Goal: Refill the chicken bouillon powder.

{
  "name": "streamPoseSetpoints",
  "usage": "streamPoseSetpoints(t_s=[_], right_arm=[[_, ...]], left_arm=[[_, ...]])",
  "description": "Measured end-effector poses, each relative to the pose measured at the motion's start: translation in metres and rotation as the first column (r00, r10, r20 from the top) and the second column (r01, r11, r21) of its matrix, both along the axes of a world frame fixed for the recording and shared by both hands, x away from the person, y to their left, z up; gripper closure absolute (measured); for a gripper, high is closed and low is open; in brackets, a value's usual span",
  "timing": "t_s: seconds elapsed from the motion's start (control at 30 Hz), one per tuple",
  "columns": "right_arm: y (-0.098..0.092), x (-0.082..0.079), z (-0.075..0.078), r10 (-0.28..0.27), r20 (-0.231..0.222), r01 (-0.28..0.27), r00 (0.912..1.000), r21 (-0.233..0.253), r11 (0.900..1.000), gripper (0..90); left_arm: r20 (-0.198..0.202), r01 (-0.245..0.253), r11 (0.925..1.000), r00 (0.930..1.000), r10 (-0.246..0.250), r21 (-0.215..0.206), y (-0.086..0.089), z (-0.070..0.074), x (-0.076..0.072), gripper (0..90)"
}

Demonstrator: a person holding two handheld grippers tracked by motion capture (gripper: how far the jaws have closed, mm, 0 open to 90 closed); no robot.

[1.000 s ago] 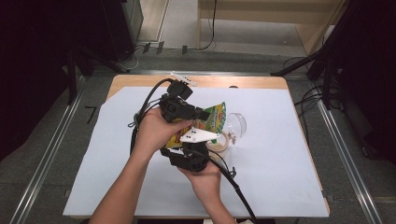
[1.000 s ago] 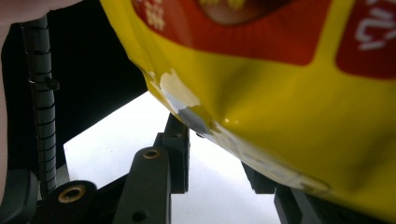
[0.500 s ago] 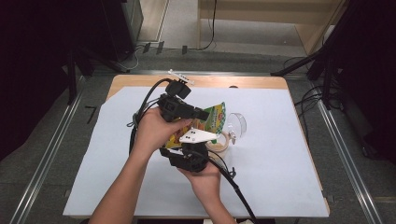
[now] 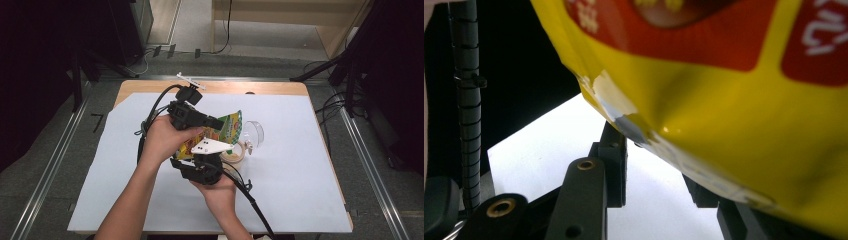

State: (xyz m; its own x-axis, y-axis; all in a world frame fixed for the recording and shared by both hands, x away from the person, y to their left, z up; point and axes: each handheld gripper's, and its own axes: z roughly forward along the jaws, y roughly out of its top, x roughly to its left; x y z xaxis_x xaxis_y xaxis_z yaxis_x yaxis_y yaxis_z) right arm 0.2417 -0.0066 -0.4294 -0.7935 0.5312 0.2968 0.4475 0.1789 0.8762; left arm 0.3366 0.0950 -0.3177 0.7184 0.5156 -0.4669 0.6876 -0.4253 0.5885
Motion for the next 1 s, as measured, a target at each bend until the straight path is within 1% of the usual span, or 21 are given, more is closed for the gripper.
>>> streamPoseSetpoints(t_s=[0.1, 0.23, 0.33, 0.47, 0.53, 0.6, 0.73, 0.77, 0.83, 0.93, 1.0], right_arm=[[0.0008, -0.0007, -0.0008, -0.002, 0.005, 0.002, 1.0000, -0.009, 1.000, 68.0], [0.0007, -0.0008, -0.0005, -0.004, 0.004, 0.004, 1.0000, -0.009, 1.000, 68.1], [0.0006, -0.0011, 0.0004, 0.000, 0.004, 0.000, 1.0000, -0.008, 1.000, 68.2], [0.0009, -0.0019, 0.0024, 0.002, 0.008, -0.002, 1.0000, -0.003, 1.000, 68.3], [0.0010, -0.0021, 0.0030, 0.004, 0.007, -0.004, 1.0000, 0.000, 1.000, 68.4], [0.0012, -0.0025, 0.0033, 0.007, 0.007, -0.007, 1.0000, 0.004, 1.000, 68.3], [0.0014, -0.0025, 0.0040, 0.006, 0.006, -0.006, 1.0000, 0.001, 1.000, 68.4], [0.0013, -0.0026, 0.0041, 0.004, 0.008, -0.004, 1.0000, -0.006, 1.000, 68.4], [0.0012, -0.0025, 0.0042, 0.005, 0.008, -0.005, 1.0000, -0.007, 1.000, 68.4], [0.0012, -0.0023, 0.0043, 0.004, 0.008, -0.004, 1.0000, -0.008, 1.000, 68.3], [0.0009, -0.0021, 0.0044, 0.001, 0.010, -0.001, 0.9999, -0.009, 1.000, 68.4]], left_arm=[[-0.009, 0.012, 0.9999, 0.9999, -0.012, -0.006, 0.0006, -0.0009, 0.0008, 81.7], [-0.003, 0.010, 0.9999, 0.9999, -0.010, -0.006, 0.0001, -0.0010, 0.0006, 81.8], [0.013, 0.015, 0.9999, 0.9998, -0.015, 0.005, -0.0006, -0.0006, 0.0005, 81.8], [0.048, 0.019, 0.9997, 0.9986, -0.020, 0.016, -0.0013, 0.0001, 0.0001, 82.2], [0.058, 0.022, 0.9994, 0.9981, -0.023, 0.027, -0.0017, 0.0006, -0.0003, 82.4], [0.058, 0.020, 0.9994, 0.9981, -0.021, 0.028, -0.0016, 0.0007, -0.0002, 82.6], [0.036, 0.015, 0.9998, 0.9992, -0.015, -0.010, 0.0005, -0.0011, 0.0016, 82.4], [0.037, 0.014, 0.9998, 0.9992, -0.014, -0.013, 0.0009, -0.0014, 0.0021, 82.4], [0.039, 0.011, 0.9999, 0.9992, -0.010, -0.010, 0.0013, -0.0019, 0.0030, 82.5], [0.048, 0.010, 0.9998, 0.9988, -0.009, -0.018, 0.0011, -0.0019, 0.0026, 82.1], [0.054, 0.020, 0.9994, 0.9984, -0.019, -0.027, 0.0008, -0.0019, 0.0018, 81.9]])
